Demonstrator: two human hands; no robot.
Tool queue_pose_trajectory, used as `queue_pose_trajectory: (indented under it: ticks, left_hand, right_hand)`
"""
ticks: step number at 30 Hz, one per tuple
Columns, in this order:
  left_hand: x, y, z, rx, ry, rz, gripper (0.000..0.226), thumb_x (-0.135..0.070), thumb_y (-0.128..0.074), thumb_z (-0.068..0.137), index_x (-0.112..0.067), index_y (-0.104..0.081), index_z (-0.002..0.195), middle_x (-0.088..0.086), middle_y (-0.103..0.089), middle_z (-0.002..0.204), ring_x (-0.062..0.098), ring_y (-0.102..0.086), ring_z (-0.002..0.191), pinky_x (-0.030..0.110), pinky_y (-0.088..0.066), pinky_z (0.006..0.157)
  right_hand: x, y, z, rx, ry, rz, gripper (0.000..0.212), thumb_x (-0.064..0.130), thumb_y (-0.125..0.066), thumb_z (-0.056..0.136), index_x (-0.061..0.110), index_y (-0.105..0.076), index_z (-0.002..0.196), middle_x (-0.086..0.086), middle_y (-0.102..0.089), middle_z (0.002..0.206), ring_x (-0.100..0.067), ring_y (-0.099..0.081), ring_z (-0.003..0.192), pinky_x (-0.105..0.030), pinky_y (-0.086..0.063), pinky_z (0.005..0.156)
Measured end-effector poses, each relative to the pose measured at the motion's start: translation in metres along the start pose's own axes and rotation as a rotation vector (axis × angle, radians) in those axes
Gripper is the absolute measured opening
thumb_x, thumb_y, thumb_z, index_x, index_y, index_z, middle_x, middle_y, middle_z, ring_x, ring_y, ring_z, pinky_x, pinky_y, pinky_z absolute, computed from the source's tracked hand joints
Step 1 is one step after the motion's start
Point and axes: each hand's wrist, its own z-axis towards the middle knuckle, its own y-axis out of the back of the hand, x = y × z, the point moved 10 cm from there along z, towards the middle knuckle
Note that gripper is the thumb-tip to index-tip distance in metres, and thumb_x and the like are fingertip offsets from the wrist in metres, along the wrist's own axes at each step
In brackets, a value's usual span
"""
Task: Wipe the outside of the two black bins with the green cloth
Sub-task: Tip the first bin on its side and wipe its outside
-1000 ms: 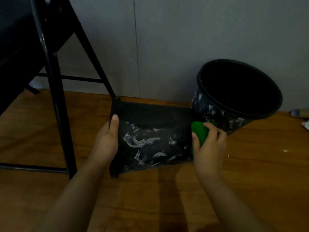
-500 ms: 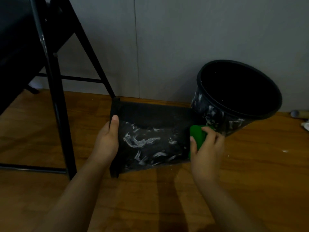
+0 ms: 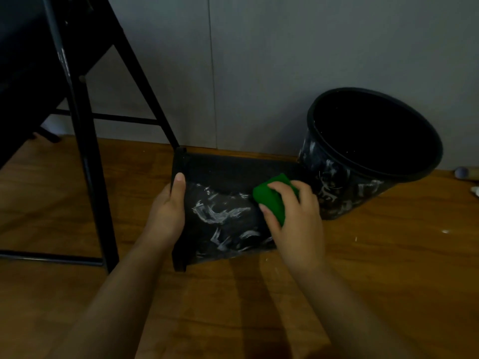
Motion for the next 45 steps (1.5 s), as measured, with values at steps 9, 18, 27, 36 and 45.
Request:
queue_pose_trajectory:
  ticks: [9,18,27,36,45]
  left_hand:
    - [0.003,0.001,0.0,-0.02,0.006,-0.008,0.035,-0.054,-0.029,0.102,-0.033,-0.055,0.091,-0.006,-0.062,0.094,0.009,-0.058,0.086,0.026,-0.041,0.065]
    - [0.003,-0.001,0.002,-0.007,0.014,-0.026,0.033,-0.054,-0.028,0.102,-0.034,-0.054,0.098,-0.006,-0.062,0.096,0.007,-0.057,0.086,0.025,-0.041,0.066]
    - [0.002,-0.001,0.003,0.0,-0.001,-0.012,0.032,-0.053,-0.028,0.102,-0.035,-0.053,0.092,-0.009,-0.06,0.094,0.005,-0.056,0.085,0.024,-0.04,0.066]
    - [0.006,0.0,0.004,-0.007,0.003,-0.017,0.04,-0.056,-0.029,0.101,-0.029,-0.056,0.111,-0.006,-0.063,0.1,0.008,-0.058,0.091,0.025,-0.042,0.07]
    - [0.004,-0.001,0.004,0.005,-0.016,-0.013,0.037,-0.053,-0.028,0.103,-0.03,-0.057,0.102,-0.006,-0.064,0.098,0.006,-0.059,0.089,0.022,-0.041,0.067]
  right_hand:
    - [0.001,-0.001,-0.014,-0.038,-0.152,-0.026,0.042,0.036,-0.06,0.087,0.026,-0.05,0.127,-0.007,-0.041,0.131,-0.024,-0.043,0.116,-0.034,-0.046,0.091]
    - [-0.027,0.01,-0.003,-0.129,-0.305,-0.055,0.043,0.034,-0.059,0.091,0.019,-0.049,0.129,-0.014,-0.045,0.128,-0.03,-0.047,0.111,-0.037,-0.048,0.083]
    - [-0.008,-0.002,-0.002,-0.061,-0.198,-0.006,0.044,0.035,-0.061,0.087,0.021,-0.05,0.127,-0.01,-0.045,0.129,-0.026,-0.046,0.113,-0.035,-0.047,0.087]
    - [0.026,-0.015,-0.021,-0.007,-0.06,-0.001,0.043,0.037,-0.059,0.084,0.021,-0.053,0.124,-0.008,-0.045,0.128,-0.024,-0.046,0.113,-0.034,-0.047,0.087]
    - [0.024,-0.005,-0.003,0.035,-0.055,0.107,0.039,0.032,-0.067,0.087,0.028,-0.057,0.125,-0.001,-0.046,0.132,-0.019,-0.043,0.119,-0.032,-0.044,0.096]
